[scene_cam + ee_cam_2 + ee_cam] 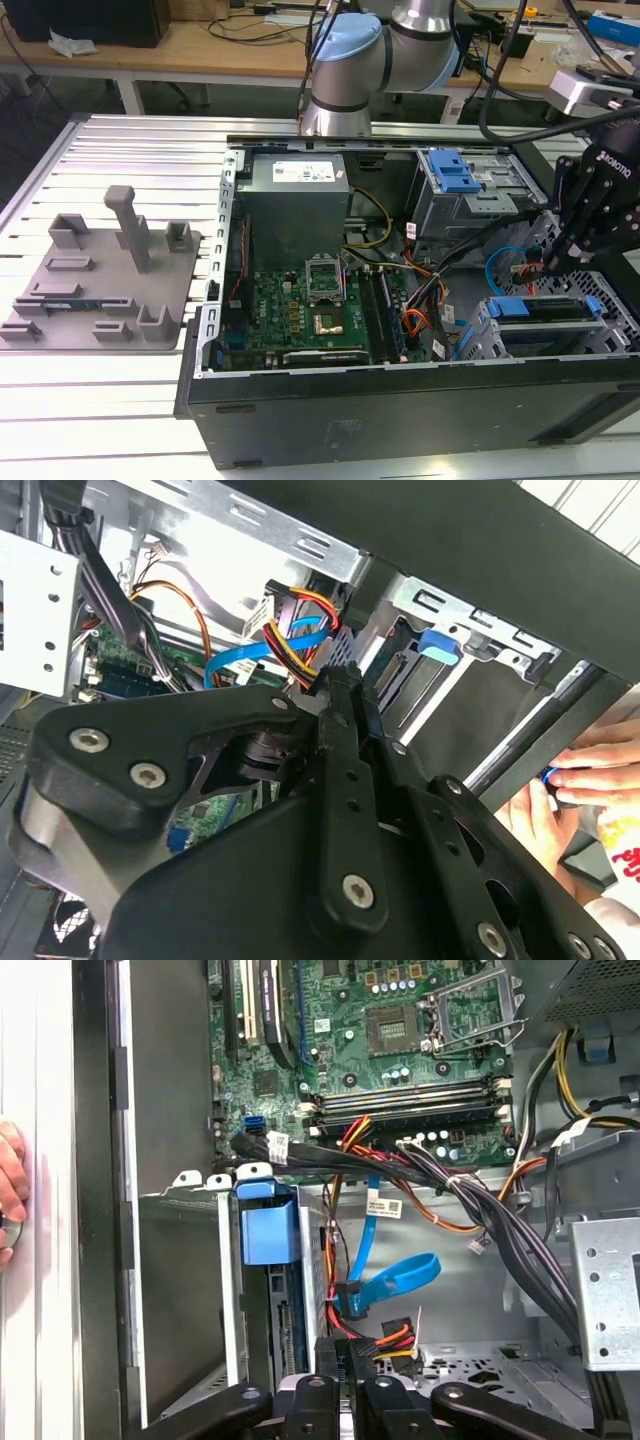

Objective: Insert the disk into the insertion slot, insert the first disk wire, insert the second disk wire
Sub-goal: 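Insert the first disk wire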

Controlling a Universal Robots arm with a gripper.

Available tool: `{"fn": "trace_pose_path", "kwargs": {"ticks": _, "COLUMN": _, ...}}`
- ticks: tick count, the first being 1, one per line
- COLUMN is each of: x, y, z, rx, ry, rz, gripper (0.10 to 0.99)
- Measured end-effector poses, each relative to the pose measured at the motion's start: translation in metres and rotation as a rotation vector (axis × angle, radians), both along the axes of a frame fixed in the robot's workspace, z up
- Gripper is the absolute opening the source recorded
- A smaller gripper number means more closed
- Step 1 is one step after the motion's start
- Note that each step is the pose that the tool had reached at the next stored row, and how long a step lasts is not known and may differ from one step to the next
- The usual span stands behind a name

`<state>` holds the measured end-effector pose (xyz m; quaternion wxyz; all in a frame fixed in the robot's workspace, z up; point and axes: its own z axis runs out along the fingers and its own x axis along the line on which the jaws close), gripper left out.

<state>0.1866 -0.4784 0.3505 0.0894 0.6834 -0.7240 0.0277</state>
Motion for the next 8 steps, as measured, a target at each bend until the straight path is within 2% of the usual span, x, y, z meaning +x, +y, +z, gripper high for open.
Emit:
{"fn": "trace_pose_path", "kwargs": {"ticks": 3, "x": 0.0, "y": -0.0013, "z": 0.0, "rx": 0.0, "ry": -0.0149, "rz": 0.003, "gripper": 0.165}}
{"fn": "trace_pose_path", "kwargs": {"ticks": 4, "x": 0.0001, "y": -0.0013, "z": 0.0, "rx": 0.0, "ry": -0.0168, "rz": 0.003, "gripper": 0.165}}
{"fn": "trace_pose_path", "kwargs": {"ticks": 8, "x": 0.0, "y": -0.0014, "z": 0.0, "rx": 0.0, "ry": -0.0169, "rz": 0.003, "gripper": 0.165}}
